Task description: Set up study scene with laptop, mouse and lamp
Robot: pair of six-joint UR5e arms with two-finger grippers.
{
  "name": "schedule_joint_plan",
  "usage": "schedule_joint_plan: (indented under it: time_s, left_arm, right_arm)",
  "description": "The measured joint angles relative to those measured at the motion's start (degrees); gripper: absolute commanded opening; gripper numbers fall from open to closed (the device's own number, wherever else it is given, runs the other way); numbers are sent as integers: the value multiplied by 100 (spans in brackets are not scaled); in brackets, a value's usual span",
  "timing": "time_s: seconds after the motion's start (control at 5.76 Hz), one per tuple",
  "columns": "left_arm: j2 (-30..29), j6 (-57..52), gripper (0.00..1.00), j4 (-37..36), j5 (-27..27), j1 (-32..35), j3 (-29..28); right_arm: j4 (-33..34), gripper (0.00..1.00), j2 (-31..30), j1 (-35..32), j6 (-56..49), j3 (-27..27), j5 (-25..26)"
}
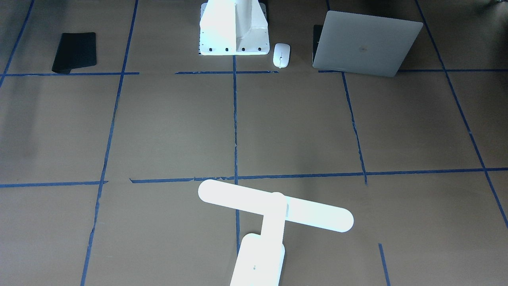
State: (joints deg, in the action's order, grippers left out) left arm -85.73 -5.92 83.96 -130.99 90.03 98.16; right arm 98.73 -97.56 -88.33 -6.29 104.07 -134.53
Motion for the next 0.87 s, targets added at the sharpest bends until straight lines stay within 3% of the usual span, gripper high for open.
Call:
schedule_joint_plan:
  time_s: [0.52, 0.87]
  left_arm:
    - [115, -24, 100, 149, -300, -36, 147]
    - [817, 392, 100, 1492, -932, -61, 328]
  right_arm:
    - [11, 100, 16, 0, 48, 4, -14]
    - [7, 100, 28, 0, 45, -8, -13]
